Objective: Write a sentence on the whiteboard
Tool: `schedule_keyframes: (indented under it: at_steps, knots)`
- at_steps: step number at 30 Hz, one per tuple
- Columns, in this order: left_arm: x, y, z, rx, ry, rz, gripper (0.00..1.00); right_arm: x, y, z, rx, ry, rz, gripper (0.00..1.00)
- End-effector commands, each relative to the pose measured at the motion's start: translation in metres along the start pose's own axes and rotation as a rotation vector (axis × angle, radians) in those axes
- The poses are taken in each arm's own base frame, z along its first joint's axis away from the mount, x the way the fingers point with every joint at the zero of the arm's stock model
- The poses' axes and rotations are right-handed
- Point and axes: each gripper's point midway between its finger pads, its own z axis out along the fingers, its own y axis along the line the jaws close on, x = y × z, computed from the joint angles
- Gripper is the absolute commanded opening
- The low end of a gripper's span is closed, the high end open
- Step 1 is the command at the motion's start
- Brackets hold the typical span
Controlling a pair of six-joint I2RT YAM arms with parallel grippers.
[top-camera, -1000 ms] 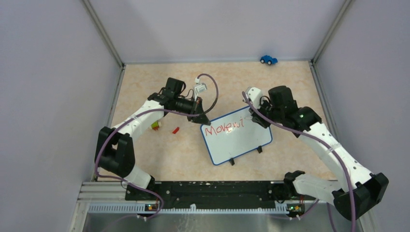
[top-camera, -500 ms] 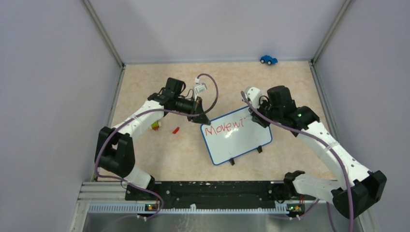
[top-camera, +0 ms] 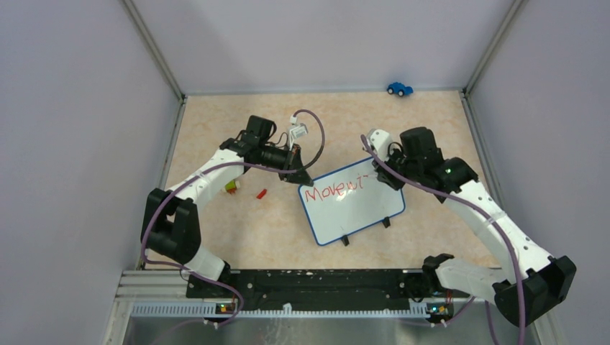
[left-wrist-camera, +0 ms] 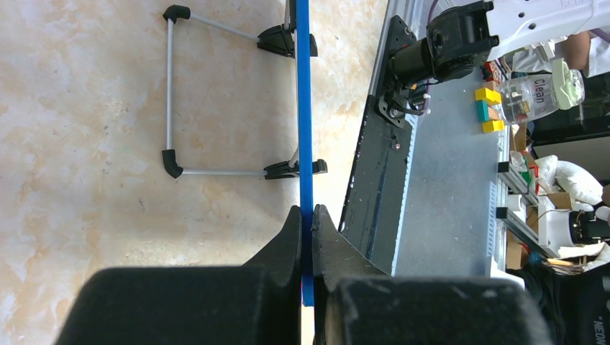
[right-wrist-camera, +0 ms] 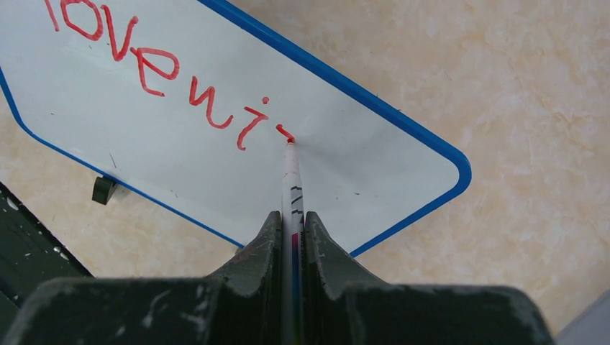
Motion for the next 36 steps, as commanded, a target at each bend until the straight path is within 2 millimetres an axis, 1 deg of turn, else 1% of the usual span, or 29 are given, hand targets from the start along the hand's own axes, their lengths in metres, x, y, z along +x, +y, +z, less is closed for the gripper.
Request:
schedule_keyframes:
  at_steps: [1,3,6,13,16,21,27,33,36]
  knots:
    - [0.008,-0.005,0.002,0.026,0.015,0.01,0.0,-0.029,0.0,-0.022,-0.022,-0.1,-0.024,0.0]
    - [0.008,-0.005,0.002,0.027,0.014,0.01,0.0,-0.034,0.0,-0.024,-0.027,-0.115,-0.024,0.0]
    - [0.008,-0.005,0.002,0.027,0.014,0.011,0.0,-0.037,-0.005,-0.021,-0.002,-0.121,-0.021,0.0]
    - [0.007,-0.007,0.001,0.028,0.012,0.013,0.0,-0.035,-0.017,-0.009,0.046,-0.098,-0.006,0.0]
    - [0.007,-0.006,0.001,0.027,0.01,0.017,0.0,-0.033,-0.017,-0.006,0.048,-0.091,-0.003,0.0]
    - [0.008,-0.005,0.001,0.027,0.014,0.012,0.0,-0.021,-0.011,0.0,0.021,-0.056,-0.002,0.0]
    - [0.009,-0.005,0.002,0.026,0.015,0.012,0.0,-0.007,-0.001,0.001,-0.014,-0.033,0.001,0.0]
    - [0.009,-0.004,0.002,0.023,0.016,0.011,0.0,0.015,0.009,0.008,-0.041,0.01,0.008,0.0]
    - [0.009,-0.004,0.002,0.023,0.016,0.01,0.0,0.018,0.009,0.008,-0.034,0.015,0.008,0.0]
